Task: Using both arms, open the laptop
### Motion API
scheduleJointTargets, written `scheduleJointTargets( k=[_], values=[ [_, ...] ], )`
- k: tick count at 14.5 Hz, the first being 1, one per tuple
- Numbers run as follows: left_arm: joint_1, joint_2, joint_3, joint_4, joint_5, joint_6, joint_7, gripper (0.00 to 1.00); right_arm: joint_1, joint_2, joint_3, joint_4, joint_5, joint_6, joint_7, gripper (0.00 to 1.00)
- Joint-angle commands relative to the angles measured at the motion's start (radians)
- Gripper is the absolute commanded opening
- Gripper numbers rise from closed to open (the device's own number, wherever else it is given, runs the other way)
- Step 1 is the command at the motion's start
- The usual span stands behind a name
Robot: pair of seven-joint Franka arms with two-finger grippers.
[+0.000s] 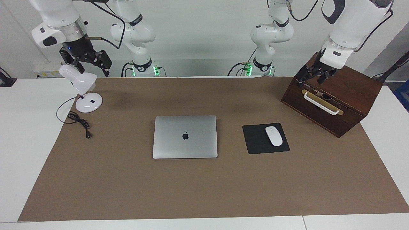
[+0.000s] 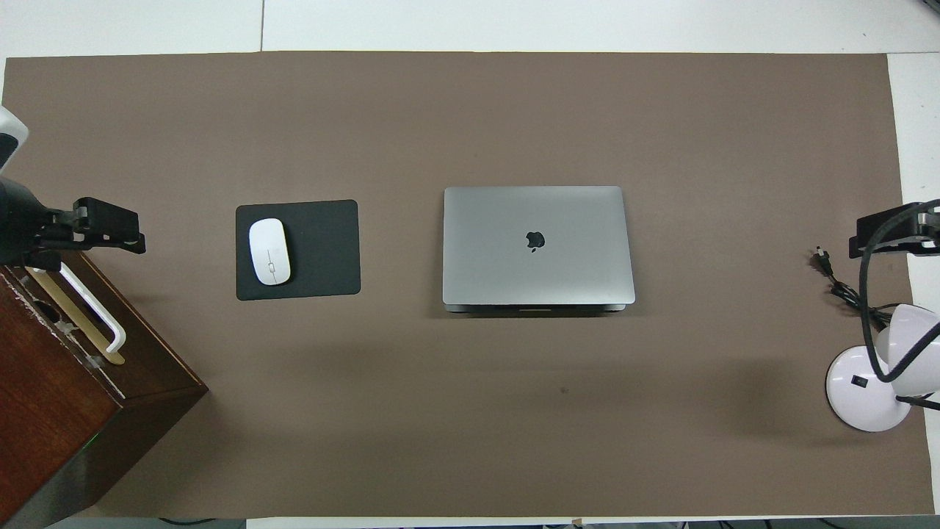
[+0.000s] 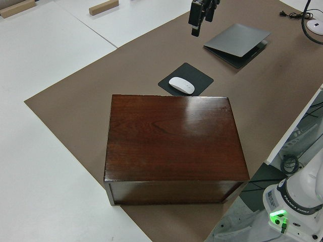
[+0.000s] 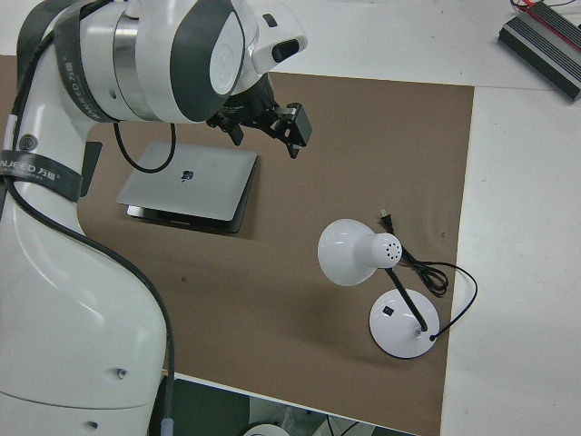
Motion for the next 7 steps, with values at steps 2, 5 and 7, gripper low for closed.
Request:
scheduleJointTargets(
  k=[2,5,7],
  values=[
    [0.004,-0.010,0.000,0.000,0.017,0.008,0.012,1.00,-0.022,-0.017,0.013,-0.011,0.009,0.003,-0.014,1.00],
    [0.004,-0.010,0.000,0.000,0.017,0.010,0.012,1.00,-0.022,-0.017,0.016,-0.011,0.009,0.003,-0.014,1.00],
    [0.004,-0.013,0.000,-0.003,0.017,0.019,0.009,1.00,-0.022,-0.017,0.014,-0.011,0.009,0.003,-0.014,1.00]
  ],
)
